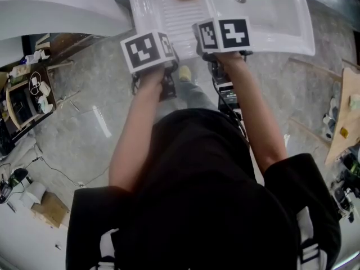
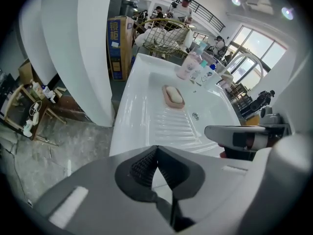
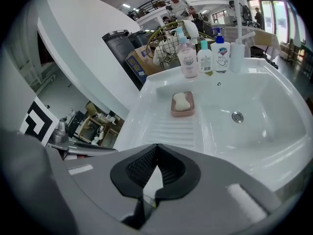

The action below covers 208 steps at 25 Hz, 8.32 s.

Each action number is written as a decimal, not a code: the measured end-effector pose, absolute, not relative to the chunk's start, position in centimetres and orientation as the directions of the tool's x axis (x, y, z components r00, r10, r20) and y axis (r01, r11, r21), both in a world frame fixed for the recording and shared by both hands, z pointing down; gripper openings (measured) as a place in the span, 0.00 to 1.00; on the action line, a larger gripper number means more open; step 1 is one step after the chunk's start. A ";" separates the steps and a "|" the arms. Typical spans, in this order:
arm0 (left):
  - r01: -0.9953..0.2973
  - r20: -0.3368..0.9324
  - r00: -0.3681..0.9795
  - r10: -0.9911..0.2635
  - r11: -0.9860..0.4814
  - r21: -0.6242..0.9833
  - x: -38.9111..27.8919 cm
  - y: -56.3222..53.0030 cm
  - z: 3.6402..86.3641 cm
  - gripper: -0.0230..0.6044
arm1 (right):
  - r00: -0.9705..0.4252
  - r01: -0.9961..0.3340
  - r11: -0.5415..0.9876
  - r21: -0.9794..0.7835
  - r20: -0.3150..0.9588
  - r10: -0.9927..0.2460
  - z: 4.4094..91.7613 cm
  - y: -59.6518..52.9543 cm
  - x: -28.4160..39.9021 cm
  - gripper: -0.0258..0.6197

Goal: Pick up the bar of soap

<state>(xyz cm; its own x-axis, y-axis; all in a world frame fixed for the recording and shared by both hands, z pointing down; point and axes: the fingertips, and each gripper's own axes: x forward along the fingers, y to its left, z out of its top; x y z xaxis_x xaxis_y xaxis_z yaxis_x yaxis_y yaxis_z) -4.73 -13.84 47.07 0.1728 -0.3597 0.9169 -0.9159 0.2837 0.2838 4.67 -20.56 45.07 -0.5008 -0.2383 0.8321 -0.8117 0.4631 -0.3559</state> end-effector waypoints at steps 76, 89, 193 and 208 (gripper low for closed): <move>-0.939 0.928 0.243 -0.284 0.170 0.298 -17.8 -34.2 49.9 0.05 | -0.374 -0.891 0.363 -0.273 0.895 -0.242 48.5 -39.7 -2.4 0.12; -0.938 0.931 0.267 -0.249 0.156 0.310 -17.1 -35.2 51.1 0.04 | -0.355 -0.892 0.365 -0.268 0.915 -0.195 50.4 -40.6 -2.2 0.23; -0.944 0.921 0.262 -0.287 0.123 0.307 -17.1 -36.3 50.3 0.05 | -0.416 -0.876 0.295 -0.382 0.907 -0.058 55.5 -42.6 -2.5 0.36; -0.943 0.920 0.264 -0.290 0.122 0.310 -17.1 -36.4 50.1 0.05 | -0.205 -0.883 0.442 -0.157 0.977 -0.063 55.9 -43.6 -2.4 0.34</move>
<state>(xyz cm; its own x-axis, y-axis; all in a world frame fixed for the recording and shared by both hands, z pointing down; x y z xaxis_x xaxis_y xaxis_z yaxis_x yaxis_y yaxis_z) -17.13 -36.42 50.10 0.2644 -0.2904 0.9196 -0.9431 0.1218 0.3095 -2.42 -43.59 55.95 -0.2053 -0.0635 0.9766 -0.8833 0.4417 -0.1570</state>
